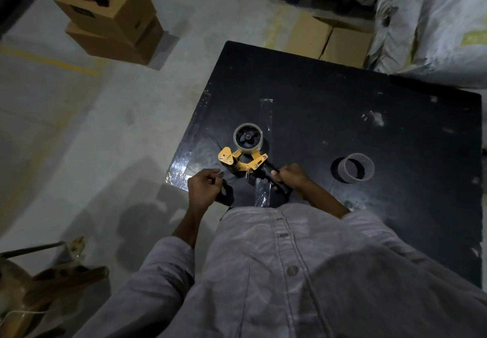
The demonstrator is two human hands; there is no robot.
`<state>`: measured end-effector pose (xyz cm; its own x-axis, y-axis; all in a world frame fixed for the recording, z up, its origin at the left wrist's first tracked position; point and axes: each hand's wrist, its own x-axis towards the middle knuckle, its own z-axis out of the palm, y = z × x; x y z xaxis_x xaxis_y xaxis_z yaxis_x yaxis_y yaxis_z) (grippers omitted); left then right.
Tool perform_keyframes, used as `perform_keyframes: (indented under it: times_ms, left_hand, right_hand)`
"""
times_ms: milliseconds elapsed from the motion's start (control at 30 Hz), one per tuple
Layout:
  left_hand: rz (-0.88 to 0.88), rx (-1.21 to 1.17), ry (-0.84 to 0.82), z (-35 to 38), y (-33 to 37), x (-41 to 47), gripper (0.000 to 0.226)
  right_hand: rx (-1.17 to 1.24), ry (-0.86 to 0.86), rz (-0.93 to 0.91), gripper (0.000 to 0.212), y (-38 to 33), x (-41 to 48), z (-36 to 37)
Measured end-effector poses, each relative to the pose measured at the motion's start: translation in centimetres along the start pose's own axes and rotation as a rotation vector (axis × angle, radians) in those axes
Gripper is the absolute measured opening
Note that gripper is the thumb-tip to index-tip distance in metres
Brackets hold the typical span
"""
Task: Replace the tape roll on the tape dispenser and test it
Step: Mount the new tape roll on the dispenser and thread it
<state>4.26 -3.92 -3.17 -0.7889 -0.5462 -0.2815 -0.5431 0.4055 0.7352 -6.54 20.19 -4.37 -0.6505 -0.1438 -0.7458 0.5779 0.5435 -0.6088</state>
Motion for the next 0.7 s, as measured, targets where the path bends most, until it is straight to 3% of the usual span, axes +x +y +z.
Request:
perform_keyframes:
  times_ms: [233,433,567,700]
  left_hand:
    - [0.214,0.184,-0.154,-0.8,-0.6,0.1,0.015]
    - [0.250,0.231,-0.178,-1.2,-0.4,-0.3,0.025]
    - [0.269,0.268,-0.221,-1.6,-0.5,-0.2,0.022]
    - [0.299,0.285,-0.255,-1.9,-0.6,-0.1,0.018]
  right_hand:
    - [-0.281,0.091,-0.155,0.024,-0.4,-0.1,-0.6]
    - [-0.743,0.241,-0.447,0.057,-0.9,-1.6,1.4]
    - [-0.668,0.223,-0.695,0.059,-0.1,-2.6,2.5]
    - [-0.729,0.167,-0.703,0.072,-0.2,-2.7,2.3]
